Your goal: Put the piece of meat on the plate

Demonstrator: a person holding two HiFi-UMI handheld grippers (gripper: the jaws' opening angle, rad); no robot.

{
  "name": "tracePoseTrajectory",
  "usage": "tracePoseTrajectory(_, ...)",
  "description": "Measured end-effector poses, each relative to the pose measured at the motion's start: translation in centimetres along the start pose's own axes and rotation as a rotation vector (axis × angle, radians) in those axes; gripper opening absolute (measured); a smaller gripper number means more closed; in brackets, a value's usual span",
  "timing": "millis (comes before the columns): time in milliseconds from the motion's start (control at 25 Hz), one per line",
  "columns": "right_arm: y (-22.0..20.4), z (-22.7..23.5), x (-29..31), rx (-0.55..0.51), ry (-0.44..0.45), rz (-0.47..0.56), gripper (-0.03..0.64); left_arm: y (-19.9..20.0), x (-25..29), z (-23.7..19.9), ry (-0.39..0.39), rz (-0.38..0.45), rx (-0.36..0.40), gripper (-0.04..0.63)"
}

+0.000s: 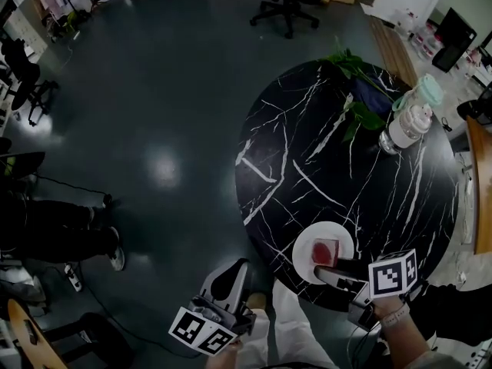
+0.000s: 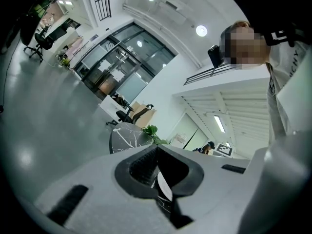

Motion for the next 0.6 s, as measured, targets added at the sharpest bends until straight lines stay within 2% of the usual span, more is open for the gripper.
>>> tracePoseTrajectory(280, 1.1, -1.5, -2.9, -0.150, -0.063, 0.039, 0.248, 0.9, 0.4, 0.8, -0.019, 0.015, -0.006, 0.009)
tracePoseTrajectory(600, 3.1, -6.5, -5.8, -0.175, 0.024, 0.200, 0.249, 2.6, 0.3, 2.4, -0.064, 0.037, 0.002, 0.009)
Point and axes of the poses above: the fingertips, and each gripper's own axes: x forward along the fingers, z to its right, y out of its top, the point moved 1 cm from there along -x, backward along the fingers, and after that the axes turned 10 degrees about z, right-handed, at the moved point
